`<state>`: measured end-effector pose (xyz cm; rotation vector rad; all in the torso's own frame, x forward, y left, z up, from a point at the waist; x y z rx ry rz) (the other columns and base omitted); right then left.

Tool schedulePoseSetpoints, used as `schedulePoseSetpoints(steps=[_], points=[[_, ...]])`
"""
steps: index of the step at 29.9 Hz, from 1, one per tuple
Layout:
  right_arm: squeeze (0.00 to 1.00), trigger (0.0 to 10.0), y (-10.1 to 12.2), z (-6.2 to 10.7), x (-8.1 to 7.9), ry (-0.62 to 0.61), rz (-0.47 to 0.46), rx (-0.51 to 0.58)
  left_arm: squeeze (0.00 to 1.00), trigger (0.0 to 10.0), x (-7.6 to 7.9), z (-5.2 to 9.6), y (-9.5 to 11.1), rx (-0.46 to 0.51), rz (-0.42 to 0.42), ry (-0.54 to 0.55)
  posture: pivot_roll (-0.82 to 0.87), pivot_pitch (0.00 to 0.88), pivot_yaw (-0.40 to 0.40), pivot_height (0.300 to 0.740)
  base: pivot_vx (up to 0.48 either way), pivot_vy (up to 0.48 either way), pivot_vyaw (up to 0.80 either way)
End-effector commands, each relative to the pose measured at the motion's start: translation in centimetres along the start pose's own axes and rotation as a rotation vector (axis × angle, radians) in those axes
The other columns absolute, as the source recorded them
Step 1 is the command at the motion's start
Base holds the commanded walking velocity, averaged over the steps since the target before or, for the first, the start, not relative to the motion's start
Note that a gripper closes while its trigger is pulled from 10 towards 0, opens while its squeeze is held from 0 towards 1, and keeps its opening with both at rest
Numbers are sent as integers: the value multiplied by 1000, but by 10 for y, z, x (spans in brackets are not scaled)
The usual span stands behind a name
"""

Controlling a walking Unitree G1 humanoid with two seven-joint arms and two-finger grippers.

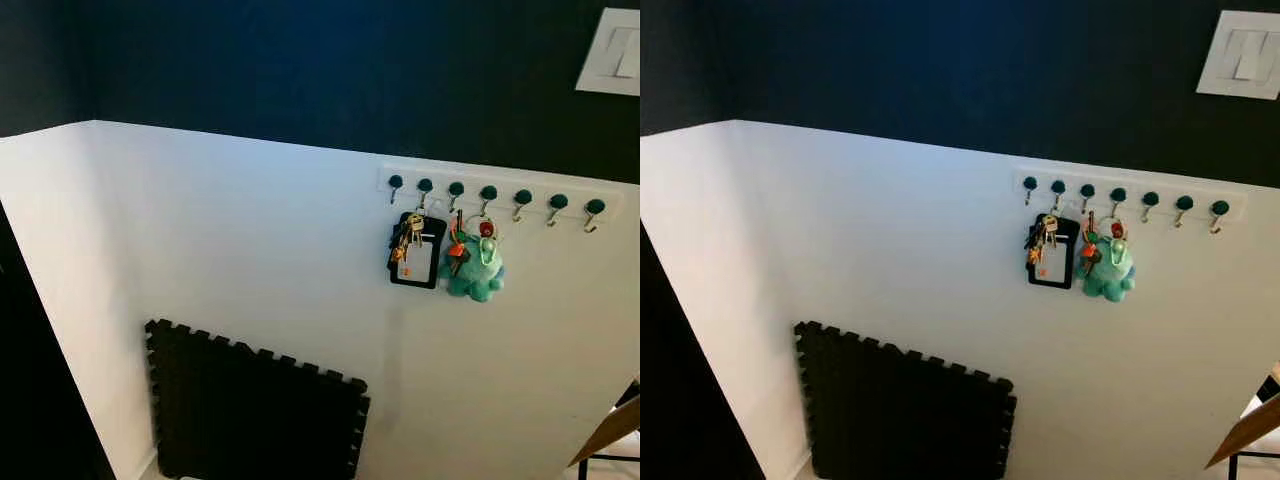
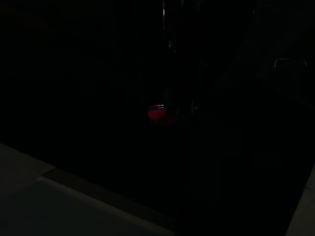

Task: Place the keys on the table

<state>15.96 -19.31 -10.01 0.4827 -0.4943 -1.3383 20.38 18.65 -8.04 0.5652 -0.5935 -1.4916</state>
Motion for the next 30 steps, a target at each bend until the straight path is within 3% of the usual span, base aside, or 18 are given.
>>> schedulePoseSetpoints(steps=[1, 30], points=[[0, 10000, -3, 1, 0, -1, -17, -5, 0, 10000, 5, 0, -2, -3, -33, -14, 59, 0, -8, 740, 0, 0, 0], [0, 10000, 3, -1, 0, 5, -3, -5, 0, 10000, 11, -1, 6, 39, -27, -33, 62, 0, -10, 740, 0, 0, 0]])
Point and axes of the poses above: a point about 5 cm out from each wrist's last joint towards the gripper, its own z axis pointing back from the gripper into the wrist, its own y axis along the axis of the wrist's last joint, x = y × z, the point moved 1 cm from there along -z, pointing out of the wrist towards the gripper, and after that the axes turned 8 degrees about z, right-handed, at the moved point
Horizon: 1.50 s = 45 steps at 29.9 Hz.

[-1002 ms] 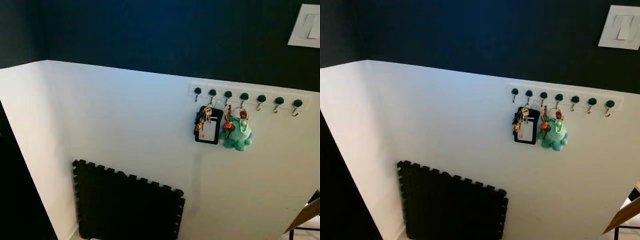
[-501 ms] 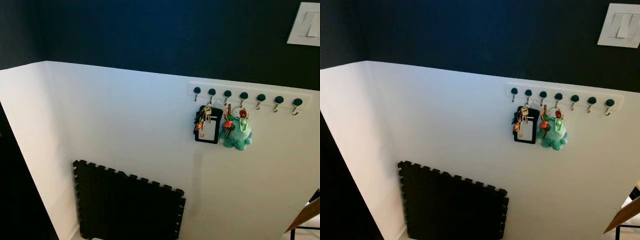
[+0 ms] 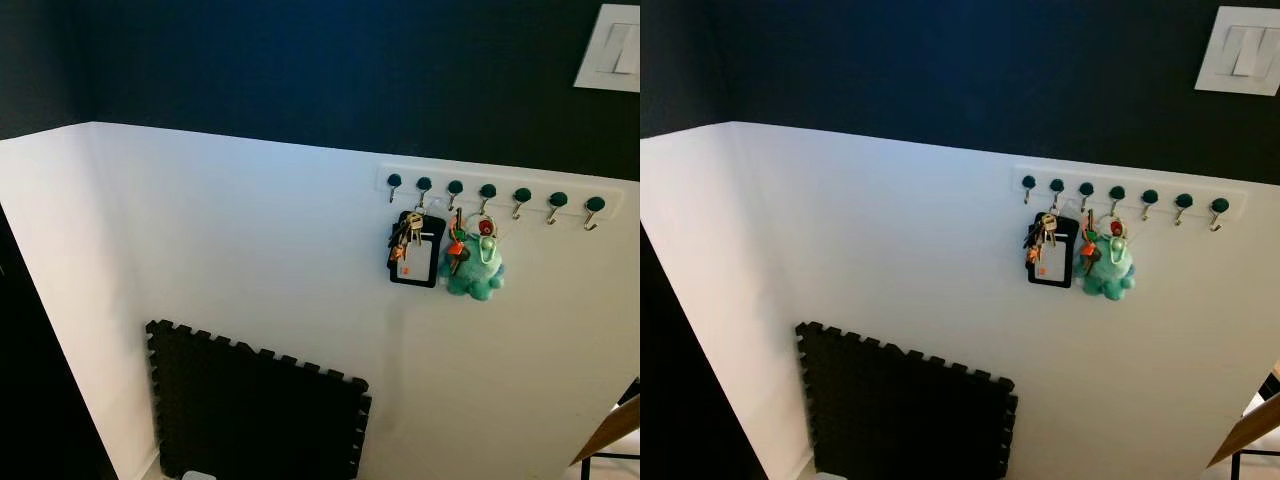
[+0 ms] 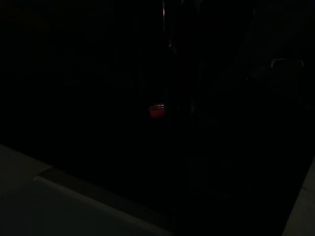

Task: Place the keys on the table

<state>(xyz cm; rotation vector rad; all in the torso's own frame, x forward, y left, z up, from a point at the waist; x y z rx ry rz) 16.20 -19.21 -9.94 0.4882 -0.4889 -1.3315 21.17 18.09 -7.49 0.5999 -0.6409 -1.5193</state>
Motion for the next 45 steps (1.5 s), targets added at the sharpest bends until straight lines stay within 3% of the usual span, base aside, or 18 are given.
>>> schedulePoseSetpoints(steps=[1, 16, 45], points=[[0, 10000, 1, -1, 1, -4, -8, -7, 0, 10000, 5, 0, -3, -8, 8, -11, 63, 0, -10, 740, 0, 0, 0], [0, 10000, 0, -1, 1, -19, -28, -8, 0, 10000, 4, -1, -2, -13, 11, -7, 66, 0, -3, 740, 0, 0, -53], [0, 10000, 5, -1, 0, -12, -17, 16, 0, 10000, 4, -1, 0, -3, 22, -11, 68, 0, -6, 740, 0, 0, -775]])
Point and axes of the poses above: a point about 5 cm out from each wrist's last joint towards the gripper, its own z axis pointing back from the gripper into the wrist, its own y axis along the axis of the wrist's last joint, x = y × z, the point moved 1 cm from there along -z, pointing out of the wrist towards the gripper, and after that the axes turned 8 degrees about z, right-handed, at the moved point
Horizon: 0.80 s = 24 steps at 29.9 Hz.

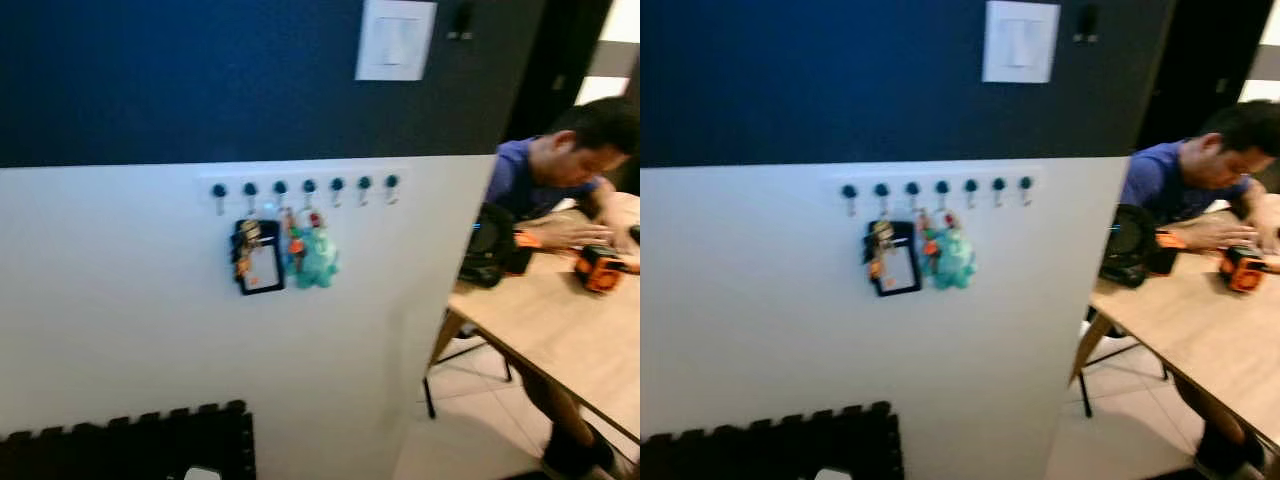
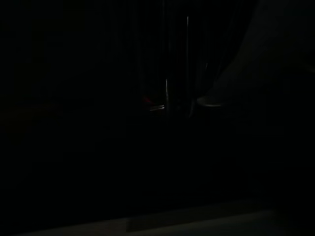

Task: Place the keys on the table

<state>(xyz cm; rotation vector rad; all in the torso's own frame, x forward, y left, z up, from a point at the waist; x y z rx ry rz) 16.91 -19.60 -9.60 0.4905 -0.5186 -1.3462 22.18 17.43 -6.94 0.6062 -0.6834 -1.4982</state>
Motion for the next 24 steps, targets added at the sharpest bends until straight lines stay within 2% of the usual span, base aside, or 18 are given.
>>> schedulePoseSetpoints(steps=[1, 24], points=[[0, 10000, -2, 0, -5, 13, -5, -1, 0, 10000, -2, 3, -11, -36, 2, 5, 68, 0, -6, 740, 0, 0, -800], [0, 10000, 1, -1, -8, 25, 7, 6, 0, 10000, -2, 3, -13, -44, 9, 7, 70, 0, -8, 740, 0, 0, -800]])
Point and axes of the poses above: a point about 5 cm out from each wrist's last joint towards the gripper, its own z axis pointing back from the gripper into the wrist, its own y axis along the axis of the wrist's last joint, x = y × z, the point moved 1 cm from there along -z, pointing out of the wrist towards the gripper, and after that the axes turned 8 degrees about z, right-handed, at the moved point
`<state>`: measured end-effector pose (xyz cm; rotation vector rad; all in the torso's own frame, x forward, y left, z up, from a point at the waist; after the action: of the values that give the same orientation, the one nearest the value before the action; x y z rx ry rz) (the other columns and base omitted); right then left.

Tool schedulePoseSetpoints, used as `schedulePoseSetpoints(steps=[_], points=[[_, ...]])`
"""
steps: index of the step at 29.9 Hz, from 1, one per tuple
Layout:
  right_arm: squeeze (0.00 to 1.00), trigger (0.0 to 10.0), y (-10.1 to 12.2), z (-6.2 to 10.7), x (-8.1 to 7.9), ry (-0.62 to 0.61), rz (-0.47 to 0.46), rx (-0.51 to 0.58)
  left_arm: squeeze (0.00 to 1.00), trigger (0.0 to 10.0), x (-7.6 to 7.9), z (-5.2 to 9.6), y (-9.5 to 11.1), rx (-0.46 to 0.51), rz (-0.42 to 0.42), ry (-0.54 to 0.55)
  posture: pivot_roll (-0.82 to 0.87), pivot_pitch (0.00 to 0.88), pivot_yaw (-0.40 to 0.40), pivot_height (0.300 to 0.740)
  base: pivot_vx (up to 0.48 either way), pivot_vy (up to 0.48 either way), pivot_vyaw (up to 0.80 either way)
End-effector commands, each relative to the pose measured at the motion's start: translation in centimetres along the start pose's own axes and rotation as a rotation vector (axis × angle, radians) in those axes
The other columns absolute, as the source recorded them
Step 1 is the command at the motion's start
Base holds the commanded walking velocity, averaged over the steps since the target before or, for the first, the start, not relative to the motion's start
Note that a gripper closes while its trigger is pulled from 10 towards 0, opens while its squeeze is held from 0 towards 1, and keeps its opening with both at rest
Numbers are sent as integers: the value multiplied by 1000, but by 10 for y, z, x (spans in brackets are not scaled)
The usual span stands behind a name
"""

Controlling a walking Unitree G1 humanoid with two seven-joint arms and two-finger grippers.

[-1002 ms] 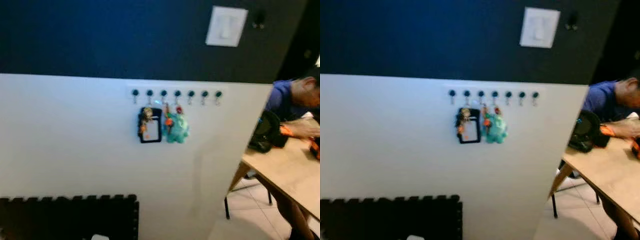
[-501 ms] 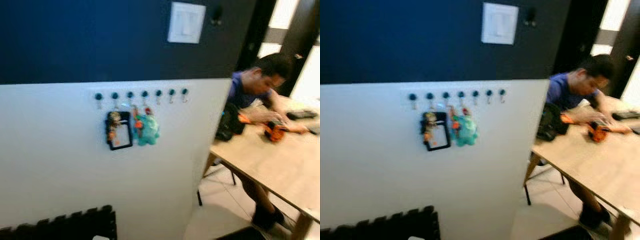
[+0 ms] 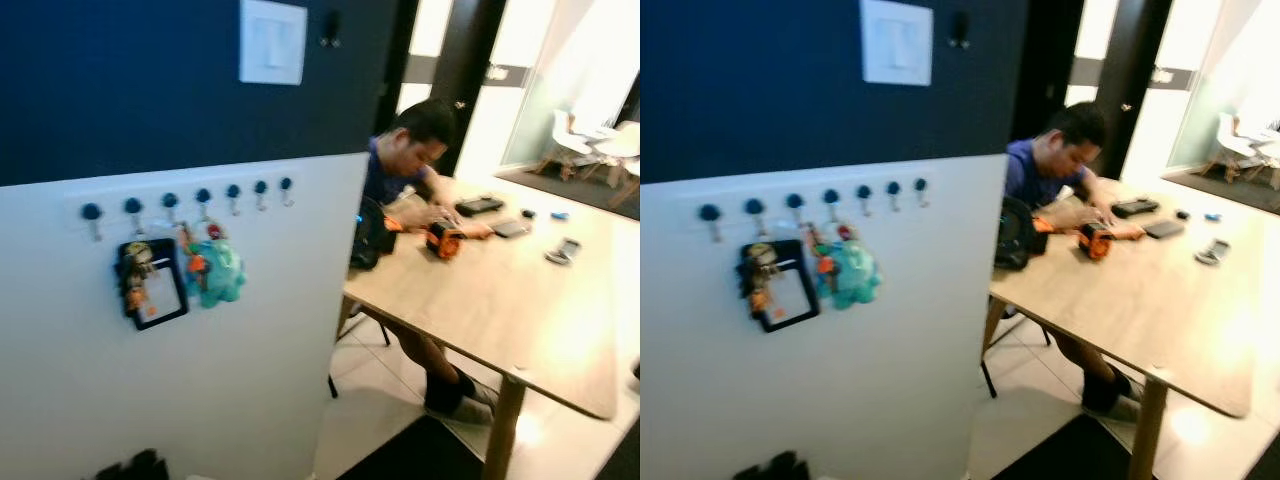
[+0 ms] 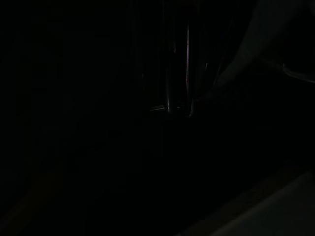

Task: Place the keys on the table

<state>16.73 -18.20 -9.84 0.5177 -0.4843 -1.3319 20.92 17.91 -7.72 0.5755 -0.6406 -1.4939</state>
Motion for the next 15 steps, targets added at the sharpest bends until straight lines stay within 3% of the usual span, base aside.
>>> schedulePoseSetpoints(steps=[1, 15], points=[[0, 10000, 1, 1, 6, -17, 7, 5, 0, 10000, 2, -1, 1, 1, -4, -5, 70, 0, -8, 740, 0, 0, -800], [0, 10000, 1, 0, 6, -10, 19, 0, 0, 10000, 1, -1, 2, 4, -5, -6, 69, 0, -9, 740, 0, 0, -800]])
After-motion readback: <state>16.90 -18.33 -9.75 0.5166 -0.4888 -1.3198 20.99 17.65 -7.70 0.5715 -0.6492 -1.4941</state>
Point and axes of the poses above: a point about 5 cm out from each wrist's last joint towards the gripper, its own z axis pointing back from the gripper into the wrist, its own y axis along the axis of the wrist's last joint, x = y × z, the point moved 1 cm from there along -z, pointing out of the wrist towards the gripper, and after that the axes turned 8 degrees about z, right-handed, at the moved point
